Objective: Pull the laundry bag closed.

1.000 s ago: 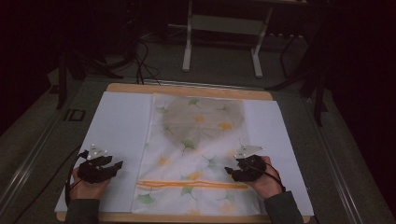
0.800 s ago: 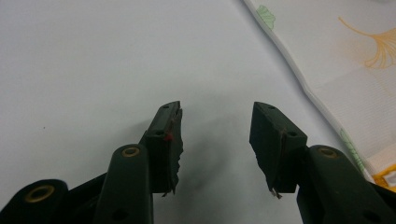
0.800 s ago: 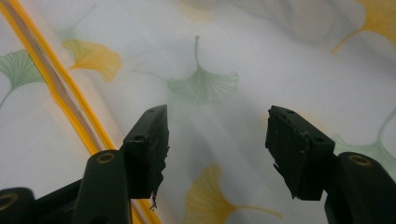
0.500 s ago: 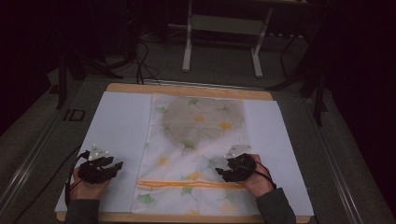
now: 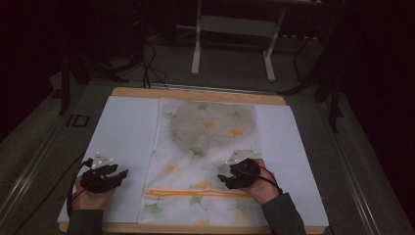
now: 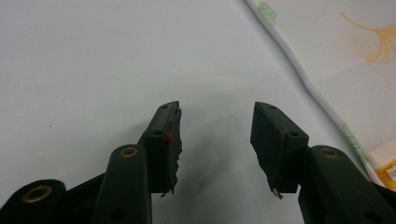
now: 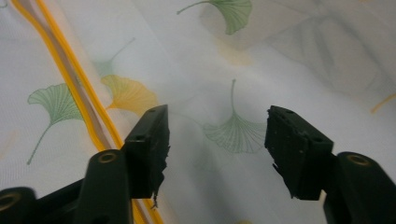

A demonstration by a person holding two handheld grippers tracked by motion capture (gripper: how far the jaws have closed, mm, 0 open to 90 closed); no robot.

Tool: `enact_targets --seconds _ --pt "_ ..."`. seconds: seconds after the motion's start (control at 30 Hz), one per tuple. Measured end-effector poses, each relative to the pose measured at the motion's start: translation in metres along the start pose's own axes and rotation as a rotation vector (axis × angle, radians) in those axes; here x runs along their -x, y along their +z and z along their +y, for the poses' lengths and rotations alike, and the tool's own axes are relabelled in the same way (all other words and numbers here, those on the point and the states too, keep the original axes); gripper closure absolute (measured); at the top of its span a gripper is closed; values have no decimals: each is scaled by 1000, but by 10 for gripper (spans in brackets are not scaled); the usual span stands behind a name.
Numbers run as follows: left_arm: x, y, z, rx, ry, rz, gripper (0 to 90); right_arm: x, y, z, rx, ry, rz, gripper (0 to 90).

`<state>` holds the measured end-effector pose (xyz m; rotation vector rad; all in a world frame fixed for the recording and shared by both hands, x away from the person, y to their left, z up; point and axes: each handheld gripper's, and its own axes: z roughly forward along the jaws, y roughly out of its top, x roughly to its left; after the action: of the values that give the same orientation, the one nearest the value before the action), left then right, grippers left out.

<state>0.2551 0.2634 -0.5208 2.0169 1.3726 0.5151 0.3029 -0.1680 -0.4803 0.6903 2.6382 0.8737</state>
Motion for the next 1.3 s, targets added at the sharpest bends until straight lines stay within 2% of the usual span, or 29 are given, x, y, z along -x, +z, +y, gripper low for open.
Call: enact_targets --seconds 0.2,0.37,0.47,0.8,1.3 --pt "-1 -1 0 -6 -8 4 493 -6 6 7 -3 -23 15 410" --pt "-1 0 0 -13 -6 5 494 -11 10 14 -2 -42 33 432" --pt "-1 0 0 -15 -4 7 495 -14 12 18 0 -37 50 447" --pt "1 1 1 -22 9 11 496 -25 23 29 -15 -81 71 460" --pt "2 0 1 -27 17 15 507 -43 40 46 -12 -131 135 491"
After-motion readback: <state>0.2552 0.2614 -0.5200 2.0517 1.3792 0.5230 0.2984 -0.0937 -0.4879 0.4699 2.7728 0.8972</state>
